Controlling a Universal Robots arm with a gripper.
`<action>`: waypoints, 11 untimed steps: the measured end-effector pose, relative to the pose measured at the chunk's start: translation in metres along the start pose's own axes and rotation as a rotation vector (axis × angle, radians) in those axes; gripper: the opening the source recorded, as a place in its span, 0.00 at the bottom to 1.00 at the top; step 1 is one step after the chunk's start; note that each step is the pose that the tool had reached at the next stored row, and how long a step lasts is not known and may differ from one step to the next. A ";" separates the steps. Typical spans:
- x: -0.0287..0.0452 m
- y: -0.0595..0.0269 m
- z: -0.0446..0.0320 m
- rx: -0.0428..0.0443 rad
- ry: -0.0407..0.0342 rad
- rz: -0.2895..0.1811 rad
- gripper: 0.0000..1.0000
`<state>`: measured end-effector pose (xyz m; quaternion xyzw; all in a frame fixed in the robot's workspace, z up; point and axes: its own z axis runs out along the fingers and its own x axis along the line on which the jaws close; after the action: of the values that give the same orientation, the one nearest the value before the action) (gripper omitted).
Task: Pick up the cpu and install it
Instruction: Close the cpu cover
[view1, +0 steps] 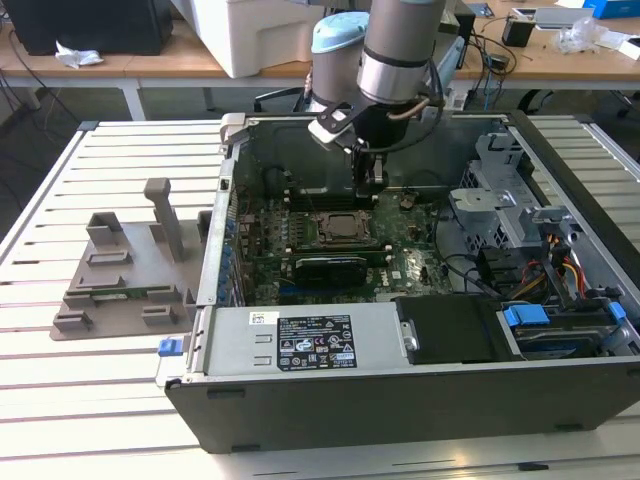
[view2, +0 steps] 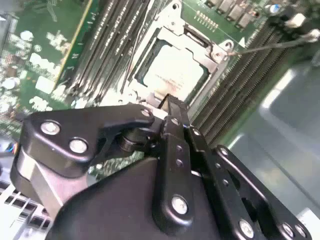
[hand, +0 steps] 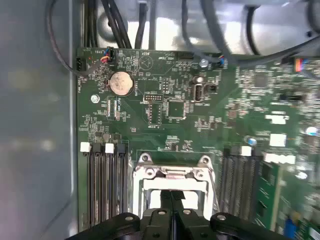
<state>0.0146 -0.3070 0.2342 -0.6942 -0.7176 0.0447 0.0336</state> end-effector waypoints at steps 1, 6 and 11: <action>-0.0003 -0.0023 -0.0198 0.0000 -0.0003 0.000 0.11; -0.0006 -0.0049 -0.0437 0.0000 -0.0002 0.000 0.11; -0.0007 -0.0056 -0.0498 -0.0001 0.0007 0.000 0.11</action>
<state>0.0145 -0.3070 0.2843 -0.6943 -0.7175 0.0444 0.0338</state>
